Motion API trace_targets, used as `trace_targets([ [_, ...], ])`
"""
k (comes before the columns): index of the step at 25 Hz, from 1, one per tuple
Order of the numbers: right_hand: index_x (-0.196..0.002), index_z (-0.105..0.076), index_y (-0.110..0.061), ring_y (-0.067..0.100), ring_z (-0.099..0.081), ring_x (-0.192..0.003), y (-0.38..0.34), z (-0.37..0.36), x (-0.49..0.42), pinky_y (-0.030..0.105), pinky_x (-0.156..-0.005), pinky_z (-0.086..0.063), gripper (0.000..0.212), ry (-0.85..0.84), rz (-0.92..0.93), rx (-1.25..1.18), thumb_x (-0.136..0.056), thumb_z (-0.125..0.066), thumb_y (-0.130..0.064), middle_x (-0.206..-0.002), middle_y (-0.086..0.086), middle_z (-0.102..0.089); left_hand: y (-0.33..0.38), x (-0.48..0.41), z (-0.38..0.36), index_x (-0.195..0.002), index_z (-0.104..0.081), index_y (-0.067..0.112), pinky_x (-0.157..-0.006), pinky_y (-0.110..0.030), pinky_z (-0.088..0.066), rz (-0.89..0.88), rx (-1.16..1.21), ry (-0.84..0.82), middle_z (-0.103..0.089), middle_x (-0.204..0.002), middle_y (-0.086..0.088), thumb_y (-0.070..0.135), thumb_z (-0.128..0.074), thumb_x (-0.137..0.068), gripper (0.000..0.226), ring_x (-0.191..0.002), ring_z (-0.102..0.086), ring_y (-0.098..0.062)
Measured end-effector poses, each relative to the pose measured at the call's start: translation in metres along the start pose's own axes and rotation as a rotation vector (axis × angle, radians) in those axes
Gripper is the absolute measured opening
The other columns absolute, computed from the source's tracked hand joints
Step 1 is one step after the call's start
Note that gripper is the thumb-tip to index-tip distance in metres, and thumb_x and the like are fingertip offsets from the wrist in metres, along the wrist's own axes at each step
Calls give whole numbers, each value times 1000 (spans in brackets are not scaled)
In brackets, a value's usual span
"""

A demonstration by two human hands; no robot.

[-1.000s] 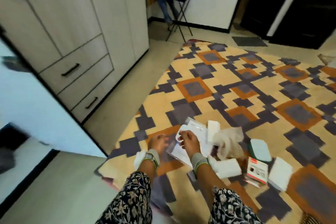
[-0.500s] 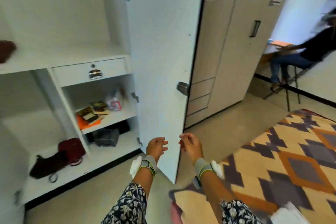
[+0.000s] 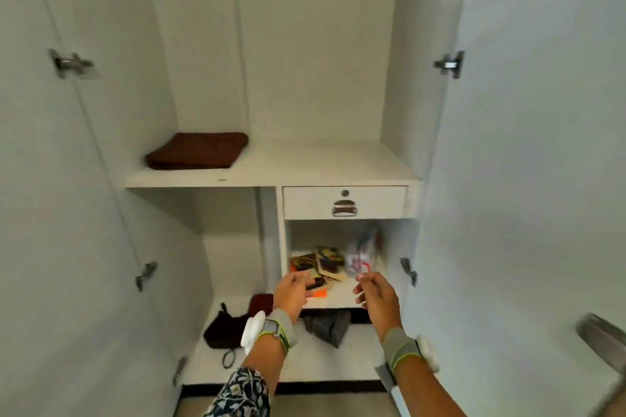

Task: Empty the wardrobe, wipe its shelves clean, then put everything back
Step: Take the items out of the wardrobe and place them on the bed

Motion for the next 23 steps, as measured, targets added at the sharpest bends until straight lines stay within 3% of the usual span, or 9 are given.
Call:
trace_targets([
  [5,-78,-59,-12,15,-51,-57,-34,-103,-79,20,-53,-42,17,-173,94,-36,-94,-54,-11,-67,6,-60,65,-72,72,-86,-52,16,-45,-11,-43,-120,148,171,-59,-82,-1,10,-42,-98,17,-63,-53,-13],
  [7,-79,-59,-10,15,-52,-59,-49,-144,-110,23,-57,-44,16,-222,136,-39,-94,-54,-12,-68,5,-61,92,-108,100,-84,-49,18,-49,-15,-43,-168,203,230,-58,-81,-1,8,-43,-97,18,-63,-52,-14],
  [11,-86,-59,-3,17,-54,-64,-69,-216,-171,27,-65,-46,15,-263,190,-38,-94,-53,-13,-71,4,-62,144,-188,153,-99,-50,14,-59,-22,-41,-258,255,330,-55,-80,0,6,-47,-96,9,-65,-50,-12],
  [13,-83,-59,-5,16,-55,-63,-75,-255,-210,26,-64,-45,15,-264,194,-27,-94,-53,-13,-71,3,-62,169,-239,185,-108,-49,13,-62,-25,-43,-272,283,386,-55,-81,-2,8,-49,-94,15,-66,-50,-12],
  [15,-83,-61,-10,15,-55,-63,-88,-290,-252,25,-63,-44,14,-278,195,6,-94,-53,-12,-71,1,-63,194,-286,217,-110,-51,17,-76,-33,-48,-290,297,468,-61,-95,-8,12,-53,-91,19,-76,-55,-18],
  [17,-86,-62,-11,13,-56,-63,-102,-322,-286,24,-62,-44,12,-281,227,28,-94,-53,-14,-73,1,-65,214,-323,246,-117,-53,16,-92,-37,-45,-317,218,570,-61,-114,-10,15,-56,-90,27,-98,-58,-27],
  [19,-90,-62,-11,12,-58,-65,-111,-346,-312,24,-63,-46,12,-275,233,45,-94,-54,-18,-77,1,-67,227,-347,271,-127,-51,11,-97,-37,-40,-324,121,672,-54,-127,-14,17,-58,-89,38,-112,-52,-33],
  [23,-90,-62,-19,16,-60,-78,-110,-406,-374,25,-72,-48,8,-284,229,138,-92,-55,-22,-91,2,-66,227,-408,319,-140,-38,9,-108,-46,-31,-172,-29,766,-40,-139,-24,27,-62,-87,60,-129,-33,-41],
])
Point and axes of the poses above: each hand's wrist, its own x-axis away from the middle knuckle, its own z-axis out of the back of the hand, y = z × x, the point moved 6 cm from there along -x, towards the middle knuckle
